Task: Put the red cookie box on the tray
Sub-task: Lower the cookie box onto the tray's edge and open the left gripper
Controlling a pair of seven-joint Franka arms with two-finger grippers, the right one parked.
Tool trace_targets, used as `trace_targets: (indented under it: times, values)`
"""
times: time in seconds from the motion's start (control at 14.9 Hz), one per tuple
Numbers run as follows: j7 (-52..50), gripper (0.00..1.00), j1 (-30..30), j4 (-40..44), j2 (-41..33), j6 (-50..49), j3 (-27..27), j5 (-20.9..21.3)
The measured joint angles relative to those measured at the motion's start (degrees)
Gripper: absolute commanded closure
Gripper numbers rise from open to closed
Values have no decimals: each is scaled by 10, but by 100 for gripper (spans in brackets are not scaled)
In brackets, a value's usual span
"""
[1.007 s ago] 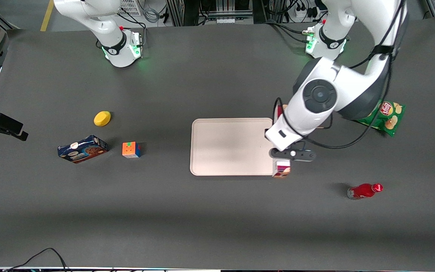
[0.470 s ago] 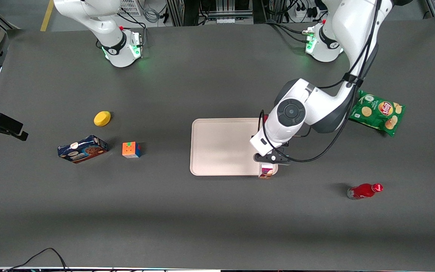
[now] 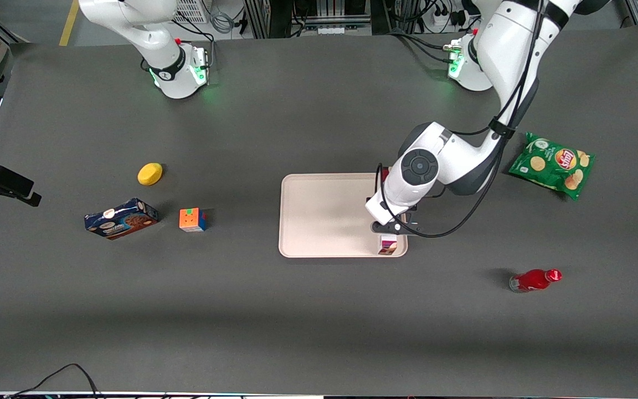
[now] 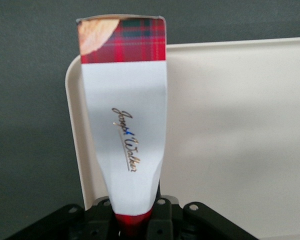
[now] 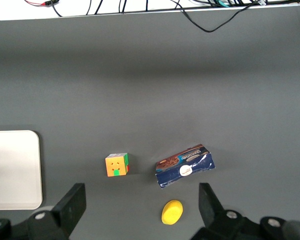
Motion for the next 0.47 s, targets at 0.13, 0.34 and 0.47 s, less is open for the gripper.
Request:
trace_targets:
  times: [0.13, 0.34, 0.47]
  values:
    - [-3, 100, 0, -10, 4, 10, 1, 0]
    - [-10, 100, 0, -20, 7, 12, 2, 0]
    - [-12, 100, 0, -22, 7, 14, 4, 1]
